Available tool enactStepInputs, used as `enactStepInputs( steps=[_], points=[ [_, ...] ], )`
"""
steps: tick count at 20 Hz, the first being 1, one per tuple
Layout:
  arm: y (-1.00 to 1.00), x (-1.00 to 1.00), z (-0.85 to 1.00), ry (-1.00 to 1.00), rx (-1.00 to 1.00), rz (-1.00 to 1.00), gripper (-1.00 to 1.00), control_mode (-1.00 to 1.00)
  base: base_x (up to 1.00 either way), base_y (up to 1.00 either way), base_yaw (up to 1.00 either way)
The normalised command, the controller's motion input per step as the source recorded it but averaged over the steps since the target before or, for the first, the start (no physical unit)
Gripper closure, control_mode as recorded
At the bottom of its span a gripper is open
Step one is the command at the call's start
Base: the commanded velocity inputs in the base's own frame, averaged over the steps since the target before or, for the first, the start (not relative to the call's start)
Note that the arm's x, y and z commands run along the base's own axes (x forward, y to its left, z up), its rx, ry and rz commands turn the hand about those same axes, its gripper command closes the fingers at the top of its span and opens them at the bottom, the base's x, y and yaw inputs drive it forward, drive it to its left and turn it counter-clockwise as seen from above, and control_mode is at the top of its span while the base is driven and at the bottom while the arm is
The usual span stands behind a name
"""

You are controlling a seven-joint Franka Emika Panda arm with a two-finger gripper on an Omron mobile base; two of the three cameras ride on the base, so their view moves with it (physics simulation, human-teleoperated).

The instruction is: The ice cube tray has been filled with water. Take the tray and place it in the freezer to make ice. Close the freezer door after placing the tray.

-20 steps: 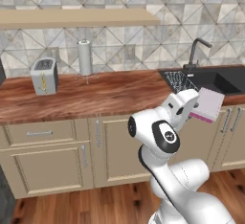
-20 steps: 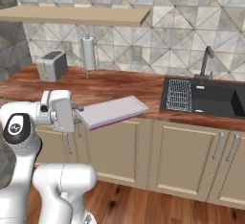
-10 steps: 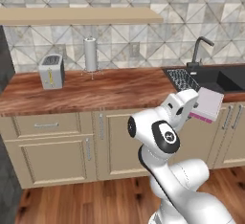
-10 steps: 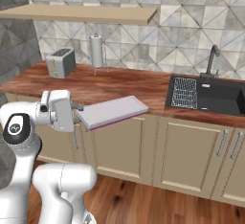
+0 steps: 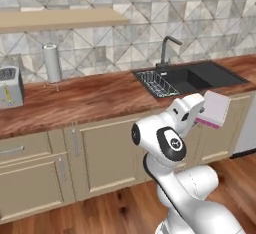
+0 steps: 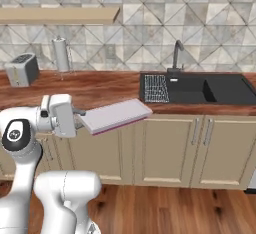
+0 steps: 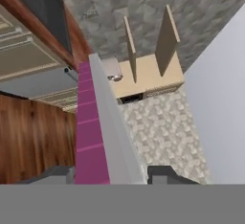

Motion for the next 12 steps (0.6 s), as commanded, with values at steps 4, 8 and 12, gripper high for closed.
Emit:
enactStepInputs(
  steps=[4, 8, 12],
  points=[
    [0.0, 0.0, 0.0, 0.0, 0.0, 0.0, 1.0, 1.0, 0.0, -0.29, -0.57],
    [0.0, 0.0, 0.0, 0.0, 0.0, 0.0, 1.0, 1.0, 0.04, -0.27, -0.51],
    [0.0, 0.0, 0.0, 0.0, 0.0, 0.0, 1.0, 1.0, 0.11, -0.15, -0.49]
  ],
)
